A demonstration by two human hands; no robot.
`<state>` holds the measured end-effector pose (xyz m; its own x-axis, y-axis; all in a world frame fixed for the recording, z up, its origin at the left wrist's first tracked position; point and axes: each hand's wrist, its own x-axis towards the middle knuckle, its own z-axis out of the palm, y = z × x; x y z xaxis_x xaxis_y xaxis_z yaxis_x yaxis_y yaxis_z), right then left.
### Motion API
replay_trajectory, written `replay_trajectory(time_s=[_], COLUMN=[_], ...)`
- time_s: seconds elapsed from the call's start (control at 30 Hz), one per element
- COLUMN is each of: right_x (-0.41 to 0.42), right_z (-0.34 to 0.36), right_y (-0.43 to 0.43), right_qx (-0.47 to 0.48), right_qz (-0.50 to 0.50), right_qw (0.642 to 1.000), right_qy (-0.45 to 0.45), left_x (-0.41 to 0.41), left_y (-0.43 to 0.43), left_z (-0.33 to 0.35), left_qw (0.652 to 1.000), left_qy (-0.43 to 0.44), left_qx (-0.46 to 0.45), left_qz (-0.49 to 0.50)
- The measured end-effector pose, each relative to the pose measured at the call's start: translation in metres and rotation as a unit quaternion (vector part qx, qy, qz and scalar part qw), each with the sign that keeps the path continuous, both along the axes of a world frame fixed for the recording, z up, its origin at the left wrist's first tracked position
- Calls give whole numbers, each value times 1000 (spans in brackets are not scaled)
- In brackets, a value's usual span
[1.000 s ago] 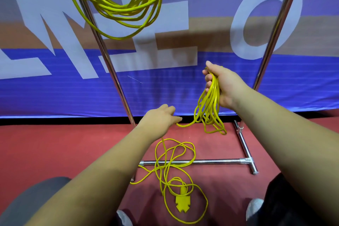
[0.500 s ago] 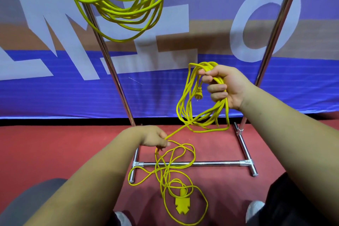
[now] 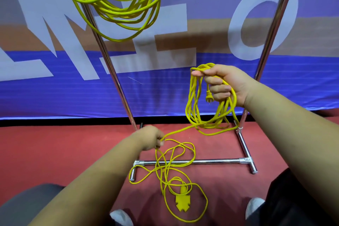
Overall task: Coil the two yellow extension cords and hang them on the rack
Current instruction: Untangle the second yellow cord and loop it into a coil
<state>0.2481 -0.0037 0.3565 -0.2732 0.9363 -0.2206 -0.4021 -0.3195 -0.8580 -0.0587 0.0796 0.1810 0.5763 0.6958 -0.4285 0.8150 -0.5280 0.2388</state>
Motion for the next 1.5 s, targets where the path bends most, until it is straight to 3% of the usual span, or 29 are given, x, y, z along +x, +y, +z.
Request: replay_trajectory(time_s=[0.1, 0.2, 0.27, 0.37, 0.5, 0.67, 0.8, 0.93, 1.0, 1.13, 1.23, 1.33, 1.5], right_x=[-5, -7, -8, -9, -16, -31, -40, -41, -40, -36, -34, -38, -50], right_z=[-2, -8, -14, -25, -37, -46, -48, -43, -39, -32, -27, -24, -24], right_y=[-4, -2, 2, 9, 12, 11, 7, 6, 3, 0, -1, -4, -5], right_qx=[-3, -24, -49, -64, -54, -39, -38, -45, -53, -51, -44, -42, -35], right_qz=[-9, -22, -46, -83, -109, -80, -46, -43, -46, -52, -40, -7, 6], right_qw=[997, 993, 991, 984, 969, 977, 984, 983, 985, 989, 992, 993, 994], right_qy=[-75, -110, -115, -145, -217, -194, -166, -171, -159, -127, -111, -113, -106], left_x=[1, 10, 18, 27, 31, 44, 47, 24, 9, 2, 12, 27, 61], left_y=[7, 9, 7, -2, -15, -30, -23, 1, 14, 21, 20, 13, -2], left_z=[38, 77, 97, 125, 157, 175, 180, 174, 166, 139, 122, 116, 117], left_qw=[988, 944, 912, 861, 813, 674, 576, 550, 576, 785, 870, 907, 863], left_qy=[-133, -275, -359, -491, -566, -657, -710, -684, -638, -504, -429, -377, -423], left_qx=[66, 173, 176, 68, -106, -325, -364, -377, -406, -210, -97, -19, -97], left_qz=[50, 63, 90, 118, 86, 91, 176, 296, 310, 294, 220, 188, 260])
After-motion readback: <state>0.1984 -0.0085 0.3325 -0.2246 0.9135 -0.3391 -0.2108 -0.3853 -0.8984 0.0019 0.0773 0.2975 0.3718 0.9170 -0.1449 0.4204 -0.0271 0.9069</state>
